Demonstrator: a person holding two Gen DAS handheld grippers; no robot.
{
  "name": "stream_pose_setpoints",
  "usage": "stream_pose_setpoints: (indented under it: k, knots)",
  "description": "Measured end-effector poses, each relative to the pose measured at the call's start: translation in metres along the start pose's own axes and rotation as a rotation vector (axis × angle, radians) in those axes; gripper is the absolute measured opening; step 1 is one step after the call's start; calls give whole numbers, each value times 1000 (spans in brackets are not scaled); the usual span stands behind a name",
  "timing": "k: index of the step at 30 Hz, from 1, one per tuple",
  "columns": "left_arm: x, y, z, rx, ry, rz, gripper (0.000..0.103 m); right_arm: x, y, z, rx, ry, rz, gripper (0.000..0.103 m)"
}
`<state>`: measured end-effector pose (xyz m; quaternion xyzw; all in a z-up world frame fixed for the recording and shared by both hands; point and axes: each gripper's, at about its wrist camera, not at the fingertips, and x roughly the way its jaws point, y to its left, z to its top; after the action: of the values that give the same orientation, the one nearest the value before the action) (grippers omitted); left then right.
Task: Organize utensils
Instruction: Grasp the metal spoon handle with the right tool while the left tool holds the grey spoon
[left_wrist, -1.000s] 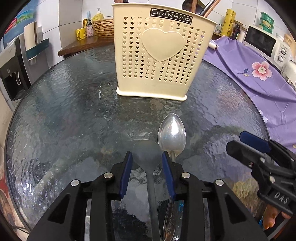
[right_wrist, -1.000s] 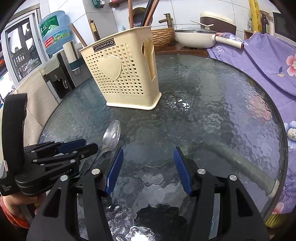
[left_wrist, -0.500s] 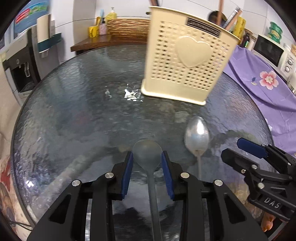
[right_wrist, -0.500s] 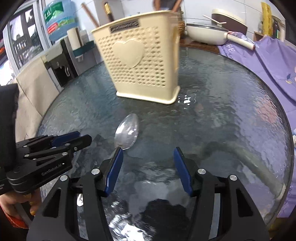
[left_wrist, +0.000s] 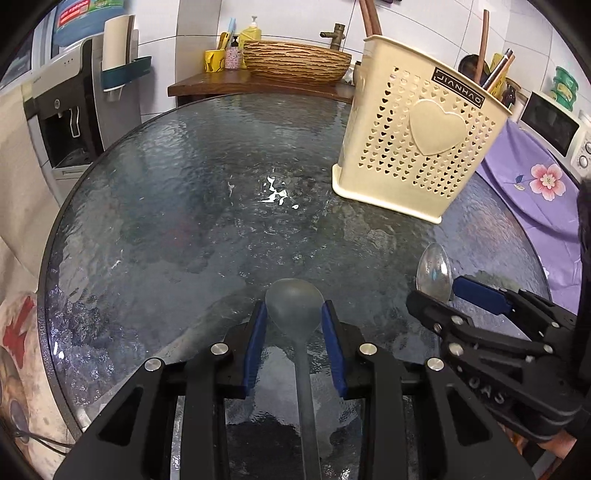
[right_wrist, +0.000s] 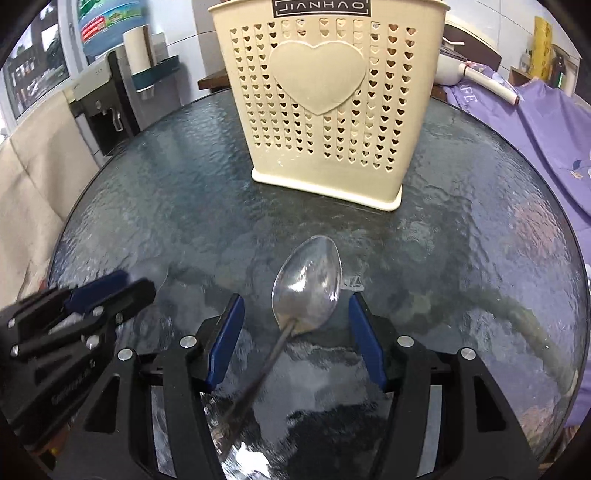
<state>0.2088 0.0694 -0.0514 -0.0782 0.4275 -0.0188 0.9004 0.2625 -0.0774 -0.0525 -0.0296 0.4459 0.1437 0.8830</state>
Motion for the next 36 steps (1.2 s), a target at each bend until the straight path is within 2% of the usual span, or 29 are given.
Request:
stream_pose_setpoints:
  k: [8,23,27,28,33,36]
  knots:
    - [0,2,-1,1,-7,1,30,14,13,17,-42,-9,-37,38]
    - [8,-12,7,43,26,48,34,13,3,15,-72,-8,5,38]
    - [9,-14,8,41,33,42,49,10,-2,14,-63,-6,19,38]
    - [10,-16,8,47,30,52,50,10,-3,13,-64,-5,19,38]
    - [14,-23,7,81,20,97,49,9,-6,12,-77,-8,7,38]
    - [16,-26,8,107,17,130,40,8,-7,12,-79,-8,11,38]
